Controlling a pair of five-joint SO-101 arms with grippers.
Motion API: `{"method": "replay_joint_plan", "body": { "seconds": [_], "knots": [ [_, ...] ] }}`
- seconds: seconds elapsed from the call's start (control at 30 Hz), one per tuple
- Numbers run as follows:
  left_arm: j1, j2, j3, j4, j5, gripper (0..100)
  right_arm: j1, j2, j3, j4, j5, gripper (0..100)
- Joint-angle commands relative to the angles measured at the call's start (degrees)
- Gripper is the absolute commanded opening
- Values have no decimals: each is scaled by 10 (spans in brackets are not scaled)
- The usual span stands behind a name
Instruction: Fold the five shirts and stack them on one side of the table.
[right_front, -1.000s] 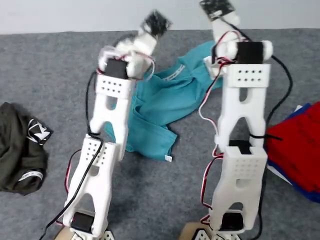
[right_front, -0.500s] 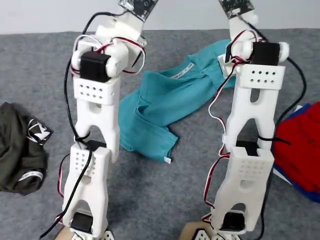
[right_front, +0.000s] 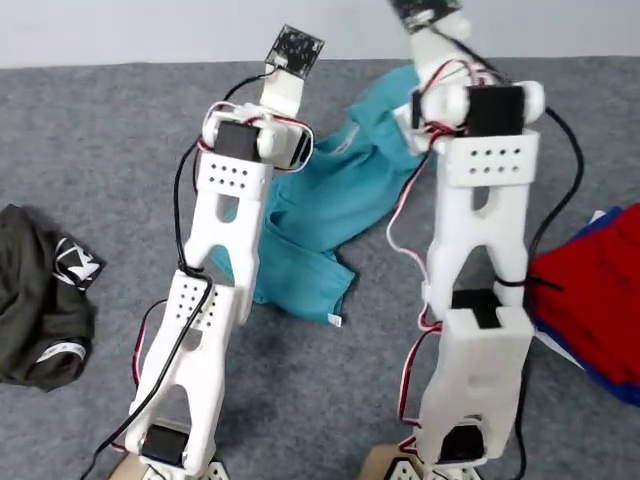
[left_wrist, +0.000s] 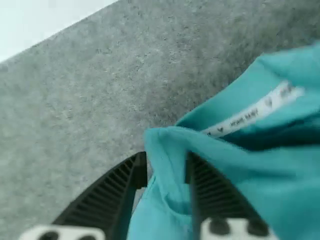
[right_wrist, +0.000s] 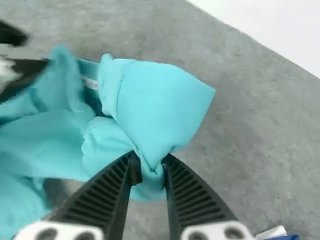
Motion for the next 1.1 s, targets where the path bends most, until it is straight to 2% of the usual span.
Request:
{"method": "replay_joint_plan", "body": {
  "seconds": [0.0,0.17,0.33,0.43,0.67,0.83,1.0,1.07],
  "knots": [
    [7,18,-19,-44,15,185,-15,-62,55,21,6,9],
    [16,74,-19,-82,15,185,-17,-83,120,21,5,9],
    [28,123,-19,-135,11,182,-22,-85,127,20,5,9],
    [43,144,-19,-156,-39,165,-35,-86,127,20,5,9],
    [54,172,-18,-206,-152,0,-64,-86,127,20,5,9],
    [47,173,-18,-204,-158,2,-59,-86,127,20,4,9],
    [44,155,-21,-169,-157,2,-54,-86,127,20,4,9],
    [37,126,-22,-146,-136,2,-46,-86,119,20,4,9]
  ]
}}
